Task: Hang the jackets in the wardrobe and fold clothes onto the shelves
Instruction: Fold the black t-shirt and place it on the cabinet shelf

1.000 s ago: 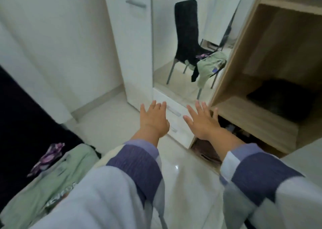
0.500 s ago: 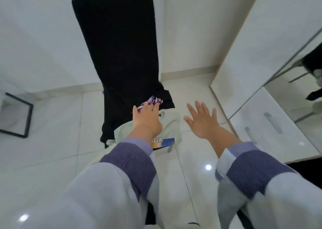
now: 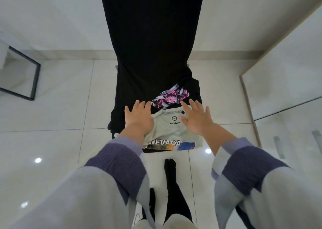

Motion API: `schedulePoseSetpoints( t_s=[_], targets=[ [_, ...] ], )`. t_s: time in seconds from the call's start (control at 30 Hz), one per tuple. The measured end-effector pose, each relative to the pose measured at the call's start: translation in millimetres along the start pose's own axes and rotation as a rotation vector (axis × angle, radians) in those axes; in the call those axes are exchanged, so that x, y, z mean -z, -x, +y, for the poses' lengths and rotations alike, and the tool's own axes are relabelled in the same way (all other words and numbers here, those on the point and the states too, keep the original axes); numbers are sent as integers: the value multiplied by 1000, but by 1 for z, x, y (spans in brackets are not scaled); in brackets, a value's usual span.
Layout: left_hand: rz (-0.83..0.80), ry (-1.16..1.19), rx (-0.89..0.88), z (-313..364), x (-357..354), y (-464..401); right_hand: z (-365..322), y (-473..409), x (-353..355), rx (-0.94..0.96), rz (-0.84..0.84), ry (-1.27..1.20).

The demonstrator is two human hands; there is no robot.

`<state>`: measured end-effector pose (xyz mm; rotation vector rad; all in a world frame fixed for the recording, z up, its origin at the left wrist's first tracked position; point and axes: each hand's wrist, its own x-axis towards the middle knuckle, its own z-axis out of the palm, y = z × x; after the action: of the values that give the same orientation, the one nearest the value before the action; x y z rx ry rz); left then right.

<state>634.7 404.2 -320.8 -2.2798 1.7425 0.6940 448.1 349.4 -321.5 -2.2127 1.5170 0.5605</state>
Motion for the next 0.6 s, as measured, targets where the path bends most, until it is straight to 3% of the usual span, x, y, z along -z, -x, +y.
schedulePoseSetpoints(
  t_s=[0.33, 0.43, 0.6],
  targets=[
    [-113, 132, 173, 17, -47, -104, 37, -136, -15, 7, -33, 56],
    [-73, 63, 194, 12, -47, -113, 36, -161, -25, -10, -25, 26],
    [62, 205, 192, 4, -32, -130, 33, -179, -22, 58, 110, -5]
  ],
)
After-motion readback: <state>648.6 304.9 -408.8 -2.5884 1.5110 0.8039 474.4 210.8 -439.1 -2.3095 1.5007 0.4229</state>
